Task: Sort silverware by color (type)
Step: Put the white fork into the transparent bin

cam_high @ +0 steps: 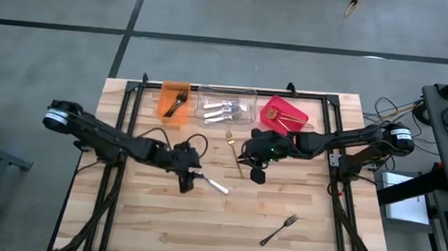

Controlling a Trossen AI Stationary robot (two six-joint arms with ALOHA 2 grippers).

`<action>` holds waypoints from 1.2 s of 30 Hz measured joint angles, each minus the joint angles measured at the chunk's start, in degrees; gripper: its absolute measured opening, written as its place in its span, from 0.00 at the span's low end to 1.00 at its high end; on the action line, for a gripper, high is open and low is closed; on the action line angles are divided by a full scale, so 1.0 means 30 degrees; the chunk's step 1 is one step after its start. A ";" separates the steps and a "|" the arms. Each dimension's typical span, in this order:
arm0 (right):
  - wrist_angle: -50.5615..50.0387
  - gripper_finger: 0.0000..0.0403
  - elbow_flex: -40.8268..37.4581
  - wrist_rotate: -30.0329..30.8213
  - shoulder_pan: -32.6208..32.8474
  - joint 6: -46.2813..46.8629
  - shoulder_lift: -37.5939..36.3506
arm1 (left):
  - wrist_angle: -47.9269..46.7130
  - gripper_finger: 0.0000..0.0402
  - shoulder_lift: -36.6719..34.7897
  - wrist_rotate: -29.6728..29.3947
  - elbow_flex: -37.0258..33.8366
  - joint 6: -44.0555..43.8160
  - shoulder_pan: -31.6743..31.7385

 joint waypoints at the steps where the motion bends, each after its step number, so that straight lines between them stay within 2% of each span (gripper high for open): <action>1: 0.0224 0.14 -0.0023 0.0020 -0.0007 -0.0177 0.0029 | 0.0015 0.38 0.0319 -0.0355 0.0000 -0.0486 -0.0244; 10: 0.1505 0.13 0.1037 0.0000 -0.0022 -0.2332 0.2231 | 0.1307 0.38 0.3019 -0.1047 0.0000 -0.4749 -0.3060; 14: 0.1439 0.13 0.2383 -0.0004 -0.0022 -0.2904 0.4131 | 0.2218 0.38 0.3860 -0.2265 0.0022 -0.5930 -0.4081; 20: 0.0517 0.13 0.4173 0.0108 0.0022 -0.3270 0.6595 | 0.2873 0.38 0.5222 -0.4294 0.0020 -0.7672 -0.4511; 25: -0.1277 0.13 0.4689 0.0024 0.0333 -0.3408 0.7559 | 0.4002 0.38 0.6446 -0.4647 0.0309 -0.8027 -0.4594; 36: -0.0201 0.13 0.4178 0.0015 0.1624 -0.2280 0.8778 | 0.4345 0.38 0.7536 -0.5507 0.0678 -0.8185 -0.4766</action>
